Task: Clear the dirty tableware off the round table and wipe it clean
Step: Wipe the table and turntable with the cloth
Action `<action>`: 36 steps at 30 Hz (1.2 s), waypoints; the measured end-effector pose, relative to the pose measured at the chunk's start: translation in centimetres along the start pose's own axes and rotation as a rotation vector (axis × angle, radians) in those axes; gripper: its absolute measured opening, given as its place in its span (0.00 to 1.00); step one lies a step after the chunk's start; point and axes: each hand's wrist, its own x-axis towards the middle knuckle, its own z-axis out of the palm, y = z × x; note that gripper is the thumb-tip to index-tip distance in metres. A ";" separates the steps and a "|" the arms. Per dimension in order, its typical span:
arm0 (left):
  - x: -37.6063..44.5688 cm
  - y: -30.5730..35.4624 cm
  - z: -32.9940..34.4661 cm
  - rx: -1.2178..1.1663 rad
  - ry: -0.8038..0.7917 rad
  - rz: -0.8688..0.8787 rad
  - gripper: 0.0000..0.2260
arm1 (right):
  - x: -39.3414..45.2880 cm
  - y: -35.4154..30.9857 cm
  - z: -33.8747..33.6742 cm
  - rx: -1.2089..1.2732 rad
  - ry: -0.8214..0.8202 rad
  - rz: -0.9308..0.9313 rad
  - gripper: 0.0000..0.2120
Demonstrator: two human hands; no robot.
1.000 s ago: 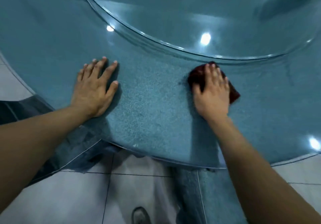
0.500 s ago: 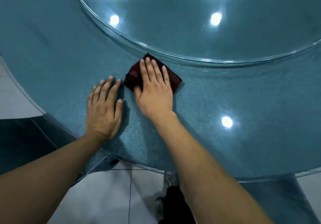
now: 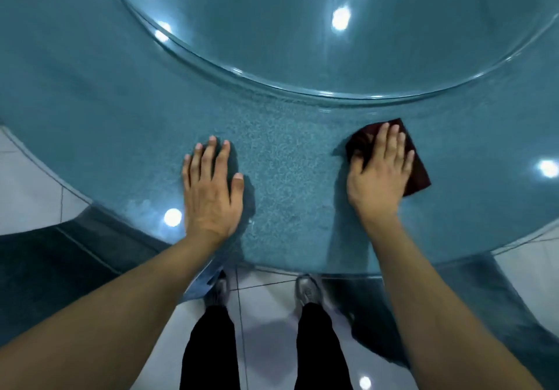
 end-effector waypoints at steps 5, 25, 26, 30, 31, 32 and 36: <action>-0.2 -3.6 -2.0 -0.153 -0.058 0.101 0.25 | -9.0 -13.0 2.3 0.021 -0.069 -0.354 0.36; -0.2 -14.1 -4.5 0.219 -0.021 0.336 0.28 | -17.4 -16.6 3.3 0.066 -0.057 -0.292 0.37; -0.3 -14.1 -4.5 0.220 -0.014 0.337 0.28 | -18.7 -18.0 3.4 0.073 -0.089 -0.355 0.37; -0.4 -13.9 -4.5 0.210 -0.028 0.350 0.27 | -17.0 -11.7 2.2 0.090 -0.100 -0.410 0.37; -0.4 -13.8 -4.6 0.212 -0.030 0.349 0.28 | -15.9 -8.1 1.6 0.062 -0.075 -0.317 0.37; -0.4 -13.8 -4.7 0.214 -0.026 0.344 0.28 | -14.8 -4.0 0.9 0.028 -0.035 -0.196 0.36; -0.4 -13.9 -4.5 0.232 -0.017 0.344 0.28 | -12.3 7.9 -1.6 -0.010 0.018 0.199 0.36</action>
